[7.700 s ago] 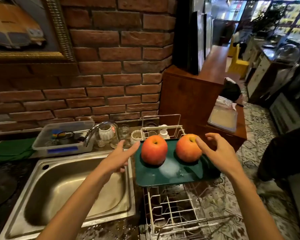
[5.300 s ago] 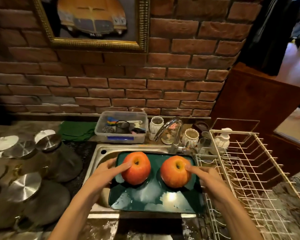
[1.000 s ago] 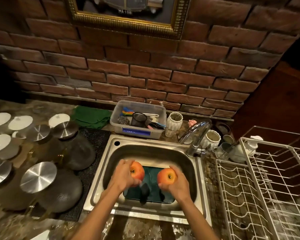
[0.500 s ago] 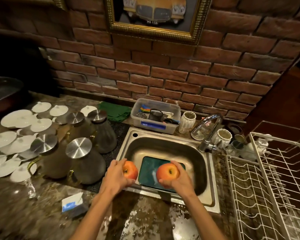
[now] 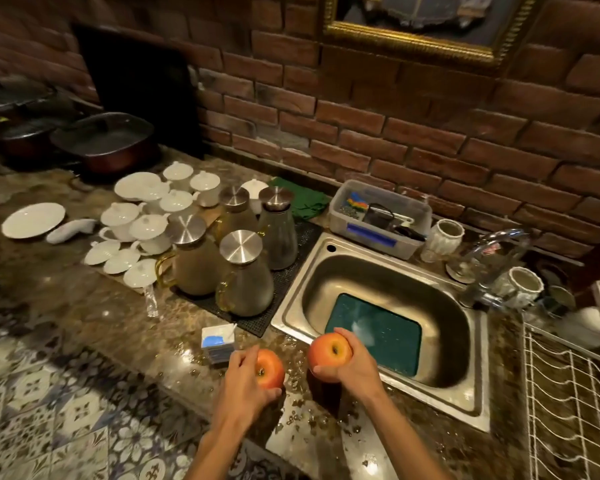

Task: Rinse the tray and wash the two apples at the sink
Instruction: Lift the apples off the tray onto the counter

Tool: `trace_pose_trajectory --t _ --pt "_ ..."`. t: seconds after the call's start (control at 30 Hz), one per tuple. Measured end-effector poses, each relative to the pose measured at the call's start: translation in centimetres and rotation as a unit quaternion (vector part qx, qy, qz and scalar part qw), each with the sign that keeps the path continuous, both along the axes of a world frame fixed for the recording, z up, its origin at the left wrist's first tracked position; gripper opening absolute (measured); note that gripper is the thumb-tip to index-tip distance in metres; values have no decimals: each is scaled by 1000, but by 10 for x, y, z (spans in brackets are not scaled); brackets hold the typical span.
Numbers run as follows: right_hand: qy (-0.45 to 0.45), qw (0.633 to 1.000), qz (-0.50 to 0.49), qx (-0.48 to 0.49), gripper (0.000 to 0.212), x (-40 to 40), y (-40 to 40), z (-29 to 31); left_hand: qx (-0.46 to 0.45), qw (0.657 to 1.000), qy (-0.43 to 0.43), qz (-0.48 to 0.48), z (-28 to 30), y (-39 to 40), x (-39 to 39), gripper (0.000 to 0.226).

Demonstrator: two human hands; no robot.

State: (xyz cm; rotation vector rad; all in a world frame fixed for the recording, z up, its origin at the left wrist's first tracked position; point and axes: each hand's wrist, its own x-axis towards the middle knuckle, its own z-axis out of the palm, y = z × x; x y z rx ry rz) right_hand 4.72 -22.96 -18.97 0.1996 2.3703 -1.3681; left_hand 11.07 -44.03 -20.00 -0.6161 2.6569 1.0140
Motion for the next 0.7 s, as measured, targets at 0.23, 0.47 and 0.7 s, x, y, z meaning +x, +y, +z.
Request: trace_pose_trajectory --t 0.23,0.47,0.7 --pt "-9 999 33 15 92 4 -39 -19 -3 999 -16 50 -9 -26 24 99" --pt "-12 999 41 23 95 1 -69 -36 -4 996 -35 79 -21 -40 25 102" --pt "-20 998 60 25 89 5 -75 -48 2 995 -35 89 -35 -43 27 102"
